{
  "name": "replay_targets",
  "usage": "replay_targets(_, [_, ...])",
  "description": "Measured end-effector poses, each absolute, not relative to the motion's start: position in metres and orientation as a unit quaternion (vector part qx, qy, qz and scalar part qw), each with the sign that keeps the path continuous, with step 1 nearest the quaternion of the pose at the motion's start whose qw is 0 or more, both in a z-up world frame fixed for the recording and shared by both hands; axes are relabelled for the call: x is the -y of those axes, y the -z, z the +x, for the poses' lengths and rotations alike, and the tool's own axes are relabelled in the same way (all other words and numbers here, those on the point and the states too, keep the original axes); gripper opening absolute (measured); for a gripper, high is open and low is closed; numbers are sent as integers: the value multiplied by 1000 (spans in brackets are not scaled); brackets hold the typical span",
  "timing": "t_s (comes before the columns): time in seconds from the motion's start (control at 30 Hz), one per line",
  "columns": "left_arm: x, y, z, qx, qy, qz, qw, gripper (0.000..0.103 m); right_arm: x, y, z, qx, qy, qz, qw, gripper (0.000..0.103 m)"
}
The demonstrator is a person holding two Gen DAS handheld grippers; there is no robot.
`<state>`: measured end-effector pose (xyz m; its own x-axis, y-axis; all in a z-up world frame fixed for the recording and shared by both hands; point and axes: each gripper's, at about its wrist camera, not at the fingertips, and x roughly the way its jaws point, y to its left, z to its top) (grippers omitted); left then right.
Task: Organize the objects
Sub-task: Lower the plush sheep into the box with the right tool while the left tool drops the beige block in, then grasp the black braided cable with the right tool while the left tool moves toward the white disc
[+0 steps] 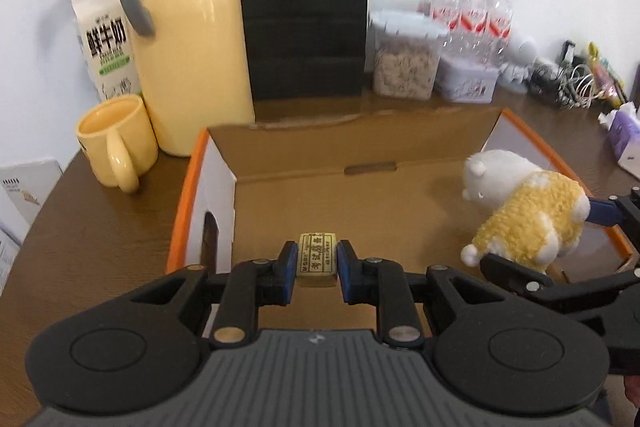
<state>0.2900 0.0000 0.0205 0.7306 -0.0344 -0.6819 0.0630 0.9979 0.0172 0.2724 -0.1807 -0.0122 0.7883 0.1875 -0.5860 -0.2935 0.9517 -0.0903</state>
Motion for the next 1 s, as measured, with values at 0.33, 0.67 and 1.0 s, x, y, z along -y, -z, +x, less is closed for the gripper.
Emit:
replay_targets(0.33, [-6,-26,278,-342,12,19,939,100,183,11,267,-295,-114,-69,946,103])
replay_targets(0.67, [-16,-56,234,-295,8,4,955,103,183,-13,230,-259,-115,-67,957,103])
replay_targets(1.0, [-54,-71,139,-257,-14,12,966,103,169,-36,144,-198,-157,-69,965,103])
